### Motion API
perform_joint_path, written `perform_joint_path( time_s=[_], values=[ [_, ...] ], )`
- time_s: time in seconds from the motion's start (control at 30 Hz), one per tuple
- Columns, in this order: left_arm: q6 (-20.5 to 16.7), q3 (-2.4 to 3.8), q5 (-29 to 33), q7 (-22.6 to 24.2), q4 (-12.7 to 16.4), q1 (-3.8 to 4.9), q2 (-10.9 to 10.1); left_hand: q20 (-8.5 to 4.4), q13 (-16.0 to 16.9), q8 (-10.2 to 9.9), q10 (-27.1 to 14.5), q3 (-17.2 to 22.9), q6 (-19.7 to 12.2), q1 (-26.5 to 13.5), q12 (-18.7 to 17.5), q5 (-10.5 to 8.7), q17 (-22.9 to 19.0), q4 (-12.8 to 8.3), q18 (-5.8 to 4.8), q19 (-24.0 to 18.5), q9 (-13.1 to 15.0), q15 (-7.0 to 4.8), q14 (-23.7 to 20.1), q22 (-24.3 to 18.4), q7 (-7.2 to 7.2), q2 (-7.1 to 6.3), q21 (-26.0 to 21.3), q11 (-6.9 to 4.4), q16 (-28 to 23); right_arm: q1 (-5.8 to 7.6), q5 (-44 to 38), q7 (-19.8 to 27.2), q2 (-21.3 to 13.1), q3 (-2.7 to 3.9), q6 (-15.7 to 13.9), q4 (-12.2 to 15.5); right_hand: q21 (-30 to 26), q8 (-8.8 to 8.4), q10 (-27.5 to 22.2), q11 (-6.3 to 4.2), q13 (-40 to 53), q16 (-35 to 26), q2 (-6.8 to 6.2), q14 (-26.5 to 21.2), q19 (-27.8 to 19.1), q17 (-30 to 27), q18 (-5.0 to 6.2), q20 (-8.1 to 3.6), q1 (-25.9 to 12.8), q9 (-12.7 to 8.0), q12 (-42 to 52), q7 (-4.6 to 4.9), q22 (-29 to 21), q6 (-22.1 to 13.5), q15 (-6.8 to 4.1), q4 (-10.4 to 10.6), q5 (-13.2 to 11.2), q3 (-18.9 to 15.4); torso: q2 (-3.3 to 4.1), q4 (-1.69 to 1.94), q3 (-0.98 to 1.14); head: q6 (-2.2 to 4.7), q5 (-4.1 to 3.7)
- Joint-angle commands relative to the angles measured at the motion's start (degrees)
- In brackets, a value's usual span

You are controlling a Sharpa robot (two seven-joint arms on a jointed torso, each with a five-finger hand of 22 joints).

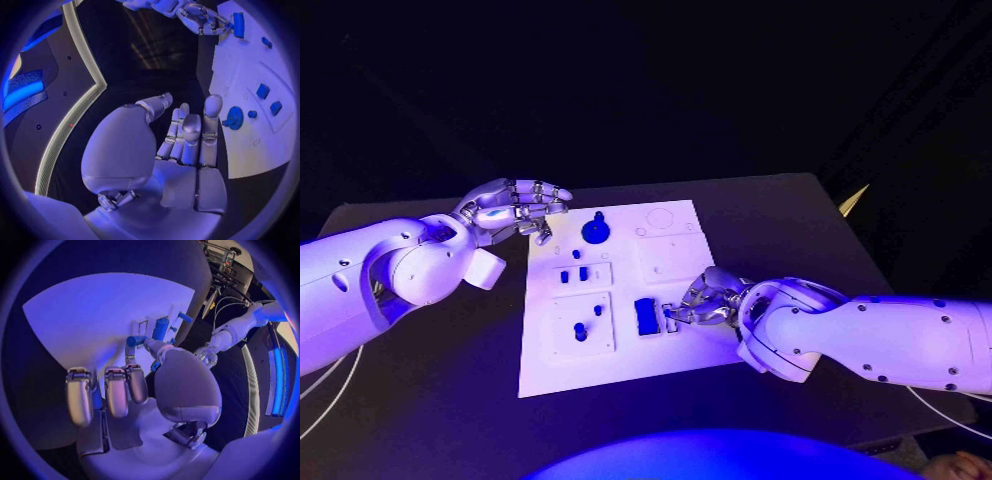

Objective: Assemble the parts on the task board

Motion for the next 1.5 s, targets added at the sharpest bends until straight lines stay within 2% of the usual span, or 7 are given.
perform_joint_path(
  time_s=[0.03,0.37,0.63,0.83,1.13,1.5],
  values=[
    [0.8,0.04,0.2,0.3,0.2,0.01,0.0,-0.06,0.0,0.2,-0.2,0.4,-0.3,0.1,0.2,0.25,-0.1,-0.1,0.53,-0.5,-0.1,-0.04,-0.5,0.0,1.61,0.16,-0.2,-0.08,0.4,0.01,-1.4,-0.6,0.1,0.01,1.3,0.0,-0.2,0.3,1.4,-0.44,9.7,0.1,0.36,5.3,5.4,12.2,-0.28,-0.38,-0.4,0.1,0.2,-0.08,14.2,0.5,-0.24,-0.1,0.3,0.2,0.01,-0.02,0.04,-0.07,-0.02],
    [0.8,0.04,0.2,0.3,0.2,0.01,0.0,-0.06,0.0,0.2,-0.2,0.4,-0.3,0.1,0.2,0.25,-0.1,-0.1,0.53,-0.5,-0.1,-0.04,-0.5,0.0,1.61,0.16,-0.2,-0.08,0.4,0.02,-1.0,-0.3,0.4,0.01,2.1,0.3,-0.1,0.39,1.4,-0.47,9.7,0.1,0.35,5.3,5.4,12.2,-0.29,-0.41,-0.4,0.1,0.2,-0.12,14.2,0.6,-0.27,-0.2,0.3,0.2,0.01,-0.03,0.02,-0.15,-0.01],
    [0.8,0.04,0.1,0.2,0.2,0.02,0.0,-0.06,0.0,0.2,-0.2,0.4,-0.3,0.1,0.2,0.25,-0.1,-0.1,0.53,-0.5,-0.1,-0.04,-0.5,0.0,1.61,0.16,-0.2,-0.08,0.4,0.02,-0.8,-0.7,0.6,0.01,4.2,0.2,-0.2,0.5,1.3,-0.48,9.6,0.1,0.14,5.3,5.4,12.1,-0.27,-0.46,-0.9,0.2,0.1,-0.11,14.2,0.6,-0.31,-0.1,0.0,0.1,0.01,-0.01,0.01,-0.22,-0.04],
    [0.7,0.04,0.0,0.2,0.2,0.02,-0.1,-0.06,0.0,0.2,-0.2,0.4,-0.3,0.1,0.2,0.25,-0.1,-0.1,0.53,-0.5,-0.1,-0.04,-0.5,0.0,1.61,0.16,-0.2,-0.08,0.4,0.02,-0.9,-1.0,0.7,0.01,4.3,0.1,-0.2,0.52,1.3,-0.49,9.6,0.1,0.12,5.3,5.4,12.1,-0.27,-0.46,-0.9,0.2,0.1,-0.13,14.2,0.7,-0.31,-0.1,0.0,0.1,0.0,0.0,0.02,-0.23,-0.04],
    [0.6,0.03,-0.1,0.2,0.2,0.02,-0.2,-0.06,0.0,0.2,-0.2,0.4,-0.3,0.1,0.2,0.25,-0.1,-0.1,0.53,-0.5,-0.1,-0.04,-0.5,0.0,1.61,0.16,-0.2,-0.08,0.4,0.02,-1.2,-1.1,0.9,0.0,4.4,0.0,0.2,3.57,1.8,-1.65,10.1,0.1,0.24,5.4,5.5,12.2,-0.37,-1.19,-1.5,2.1,0.7,-1.54,14.3,2.8,-1.23,-1.1,0.1,0.8,0.03,-0.01,0.01,-0.37,-0.04],
    [0.6,0.03,-0.1,0.2,0.3,0.02,-0.2,-0.06,0.0,0.2,-0.2,0.4,-0.3,0.1,0.2,0.25,-0.1,-0.1,0.53,-0.5,-0.1,-0.04,-0.5,0.0,1.61,0.16,-0.2,-0.08,0.4,0.02,-1.6,-1.2,1.4,0.0,4.5,-0.7,0.5,4.83,2.5,-2.11,10.7,0.2,0.48,5.4,5.6,12.3,-0.43,-1.6,-1.9,2.9,1.7,-2.06,14.4,3.2,-1.67,-1.4,0.2,1.2,0.0,-0.01,0.0,-0.33,-0.05]
  ],
)
